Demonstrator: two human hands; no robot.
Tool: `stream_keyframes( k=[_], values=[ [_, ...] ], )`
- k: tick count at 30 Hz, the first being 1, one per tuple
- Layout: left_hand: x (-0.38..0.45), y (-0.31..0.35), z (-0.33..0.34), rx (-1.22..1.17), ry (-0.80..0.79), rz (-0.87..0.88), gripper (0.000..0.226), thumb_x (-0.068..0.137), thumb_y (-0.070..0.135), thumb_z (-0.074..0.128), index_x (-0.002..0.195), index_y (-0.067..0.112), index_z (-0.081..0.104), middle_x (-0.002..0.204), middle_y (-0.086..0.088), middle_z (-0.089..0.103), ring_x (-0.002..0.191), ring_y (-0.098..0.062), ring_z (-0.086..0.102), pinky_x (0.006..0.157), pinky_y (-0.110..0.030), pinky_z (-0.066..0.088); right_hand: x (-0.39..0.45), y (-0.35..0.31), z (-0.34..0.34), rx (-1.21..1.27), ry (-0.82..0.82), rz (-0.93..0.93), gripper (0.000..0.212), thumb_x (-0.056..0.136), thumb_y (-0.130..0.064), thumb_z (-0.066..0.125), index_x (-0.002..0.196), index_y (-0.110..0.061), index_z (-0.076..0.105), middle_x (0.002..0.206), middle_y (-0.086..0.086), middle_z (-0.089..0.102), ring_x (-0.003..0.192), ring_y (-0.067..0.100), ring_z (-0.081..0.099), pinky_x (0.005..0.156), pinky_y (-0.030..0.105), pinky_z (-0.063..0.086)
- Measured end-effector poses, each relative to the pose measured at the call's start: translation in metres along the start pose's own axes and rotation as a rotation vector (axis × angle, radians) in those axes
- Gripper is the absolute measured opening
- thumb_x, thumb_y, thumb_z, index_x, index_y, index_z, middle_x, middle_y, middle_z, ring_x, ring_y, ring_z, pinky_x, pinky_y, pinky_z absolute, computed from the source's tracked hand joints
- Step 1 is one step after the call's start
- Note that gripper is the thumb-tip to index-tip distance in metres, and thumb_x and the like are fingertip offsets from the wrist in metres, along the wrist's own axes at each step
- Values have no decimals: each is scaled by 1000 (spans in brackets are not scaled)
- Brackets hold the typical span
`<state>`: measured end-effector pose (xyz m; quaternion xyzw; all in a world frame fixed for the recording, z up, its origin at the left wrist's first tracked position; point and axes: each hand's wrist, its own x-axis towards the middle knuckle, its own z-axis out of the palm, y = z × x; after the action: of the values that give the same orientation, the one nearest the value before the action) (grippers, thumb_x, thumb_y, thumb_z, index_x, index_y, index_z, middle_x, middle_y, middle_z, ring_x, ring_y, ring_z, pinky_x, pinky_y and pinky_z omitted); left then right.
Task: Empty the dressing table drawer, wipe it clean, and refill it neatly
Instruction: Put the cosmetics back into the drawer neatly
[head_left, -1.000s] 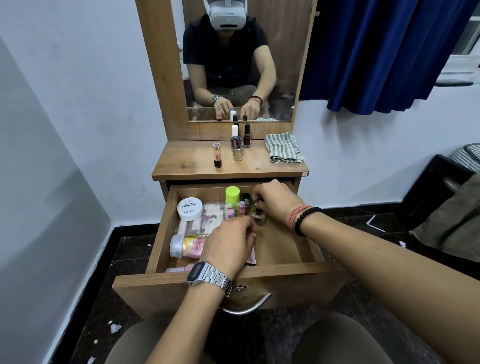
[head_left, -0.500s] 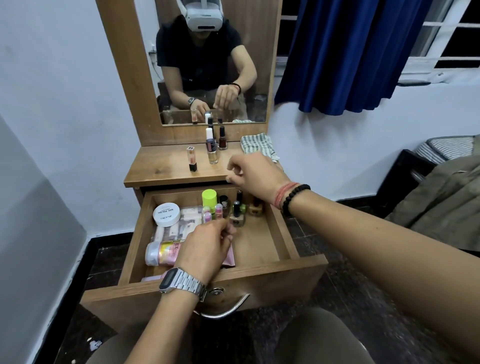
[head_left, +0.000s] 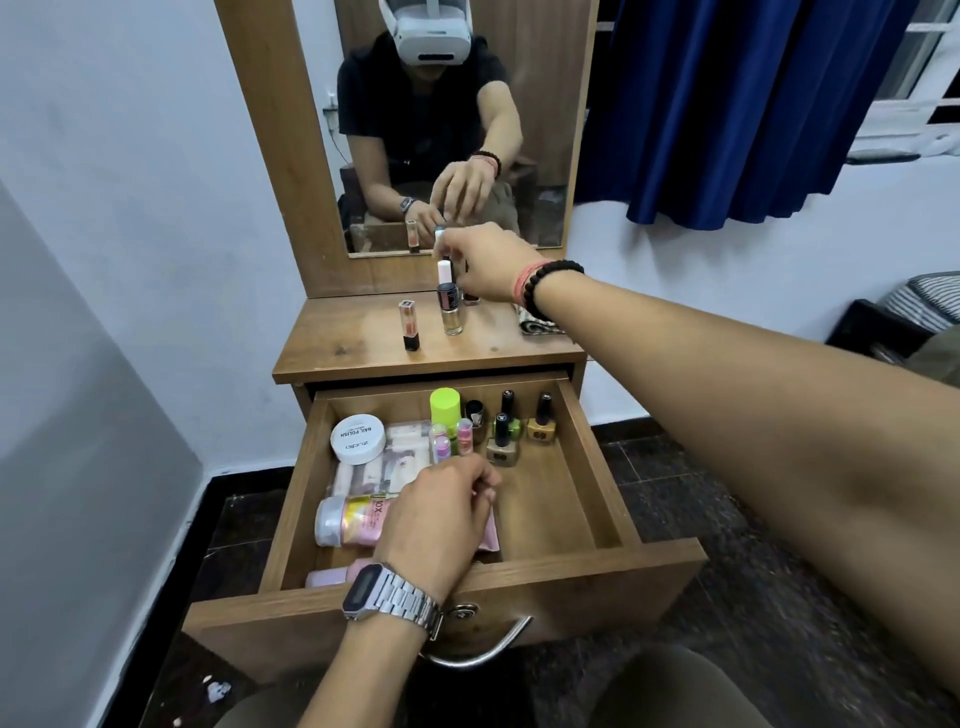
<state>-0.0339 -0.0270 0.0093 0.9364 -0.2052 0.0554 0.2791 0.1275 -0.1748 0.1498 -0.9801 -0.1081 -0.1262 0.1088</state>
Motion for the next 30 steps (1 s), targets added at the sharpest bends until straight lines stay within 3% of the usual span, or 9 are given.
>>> stream_keyframes(
  k=[3,6,15,19,20,23,27,30],
  values=[
    [1,2,0,3,-2,19,13,88,27,55,98,35,60,98,15,65,89,-8,61,77,-31,52,8,-3,11,-109,-90,-44,35,86,-17,61,120,-24,60,119,6,60,105,26,59,85,34,50],
    [1,0,1,-4,-1,20,13,89,26,55,99,34,61,98,15,65,89,-6,60,77,-30,52,8,-7,26,-91,-117,-65,25,86,-11,61,110,-17,65,111,7,64,102,25,61,86,34,51],
    [5,6,-14,-70,140,48,14,88,20,57,94,29,64,95,13,68,86,-10,63,76,-32,51,-54,12,-3,101,36,23,9,81,-10,69,89,-14,68,92,2,67,86,14,58,73,23,44],
    [36,2,-46,-168,379,2,16,87,17,63,100,27,64,91,15,64,81,2,60,68,-10,46,-107,21,-15,145,13,29,7,82,-13,67,86,-19,65,85,-3,63,76,10,55,59,12,37],
    [49,-1,-55,-215,431,-16,18,86,16,64,101,25,64,95,13,65,82,1,60,70,-12,48,-119,23,-14,161,-1,41,8,82,-12,66,87,-19,65,85,-3,63,77,10,56,60,12,38],
    [90,-11,-72,-196,486,-125,31,84,22,68,113,22,58,114,4,59,100,-14,58,87,-35,52,-147,27,0,161,-48,72,12,79,-9,65,89,-17,66,82,-4,63,79,12,59,66,19,42],
    [129,-27,-74,-16,385,-164,58,82,30,69,135,21,46,136,-7,45,116,-24,52,97,-33,41,-164,31,33,94,-159,92,18,79,-11,65,96,-16,61,89,2,63,85,21,62,70,29,50],
    [144,-33,-69,32,310,-166,60,81,34,71,135,22,47,135,-7,47,112,-25,54,95,-35,43,-167,35,56,17,-200,102,19,80,-14,64,98,-20,58,97,6,66,93,27,61,79,34,51]
  ],
)
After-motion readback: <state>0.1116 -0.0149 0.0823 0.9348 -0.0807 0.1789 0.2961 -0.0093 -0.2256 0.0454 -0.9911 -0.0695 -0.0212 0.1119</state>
